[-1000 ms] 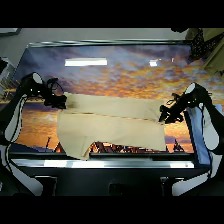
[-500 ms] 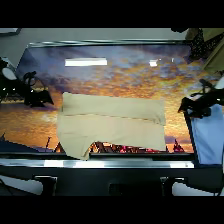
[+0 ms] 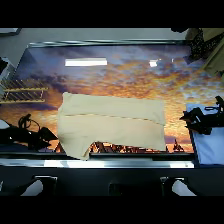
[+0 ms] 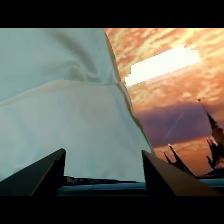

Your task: Fold the clothes and pants, and hang the long-sleeved shirts on hangers.

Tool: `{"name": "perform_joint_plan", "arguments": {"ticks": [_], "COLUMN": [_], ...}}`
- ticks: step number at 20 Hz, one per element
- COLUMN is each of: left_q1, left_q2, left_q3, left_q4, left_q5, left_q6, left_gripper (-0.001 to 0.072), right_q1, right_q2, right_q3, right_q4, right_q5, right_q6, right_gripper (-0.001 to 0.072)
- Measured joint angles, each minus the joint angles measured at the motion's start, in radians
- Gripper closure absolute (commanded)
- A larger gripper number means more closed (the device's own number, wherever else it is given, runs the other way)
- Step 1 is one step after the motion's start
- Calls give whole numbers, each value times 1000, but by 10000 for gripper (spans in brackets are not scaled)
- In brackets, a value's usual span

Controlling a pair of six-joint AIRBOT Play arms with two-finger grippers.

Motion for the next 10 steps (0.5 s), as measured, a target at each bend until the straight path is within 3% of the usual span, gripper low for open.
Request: {"name": "perform_joint_plan", "arguments": {"ticks": [10], "left_q1": [7], "left_q2": [72], "left_q3": [-235], "left_q4": [-143], "left_q5": [171], "left_q6": [60], "left_gripper": [165], "right_q1": [-10], "right_q2": [119], "right_q3": [-41], "right_q4": [55], "right_q5": [15], "right_q6": [-1], "right_gripper": [179]}}
